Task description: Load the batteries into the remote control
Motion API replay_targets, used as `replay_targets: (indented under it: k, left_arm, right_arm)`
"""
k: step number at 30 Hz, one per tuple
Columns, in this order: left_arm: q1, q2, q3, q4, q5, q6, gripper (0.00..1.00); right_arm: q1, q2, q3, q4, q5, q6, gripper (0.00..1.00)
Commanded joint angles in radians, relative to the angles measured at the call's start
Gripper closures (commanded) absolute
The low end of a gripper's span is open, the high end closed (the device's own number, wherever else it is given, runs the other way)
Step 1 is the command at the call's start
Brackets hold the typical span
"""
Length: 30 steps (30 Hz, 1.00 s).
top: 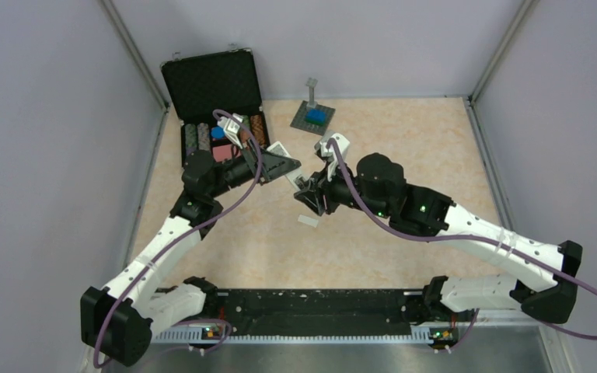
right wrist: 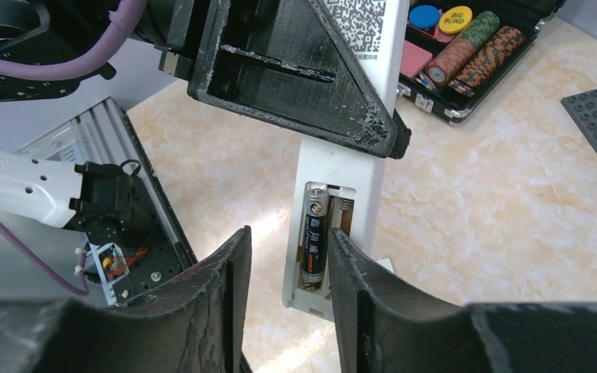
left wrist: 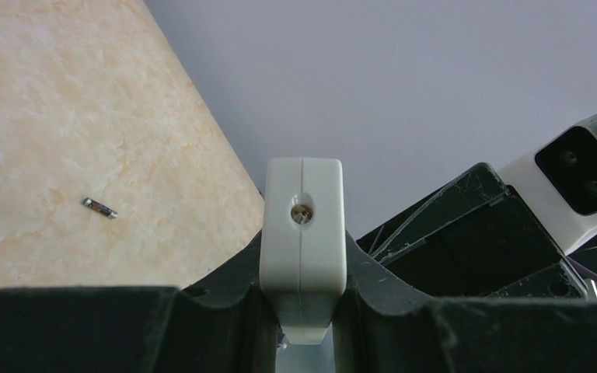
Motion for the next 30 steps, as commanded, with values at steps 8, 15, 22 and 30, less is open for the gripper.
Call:
replay_targets:
  k: [8,15,22,30]
  left_arm:
    - [0.000,-0.012,0.039,0.084,0.022,-0.011,1.00]
    - [-0.001,-0.034,0.034,0.113,0.005,-0.007,1.00]
    - [-0.001,-0.067,0.031,0.133,-0.037,0.010,1.00]
    - [-0.001,-0.086,0.032,0.153,-0.078,-0.002,1.00]
  right_arm:
    - [0.009,-0.074,0.058,0.007,0.005,0.053,0.43]
    - [0.009,-0.108,0.081,0.005,0.070,0.122,0.30]
    - [0.010,-0.169,0.075,-0.058,0.331,0.437,0.01]
    - [0.010,-0.149,0.019,0.021,0.305,0.739,0.01]
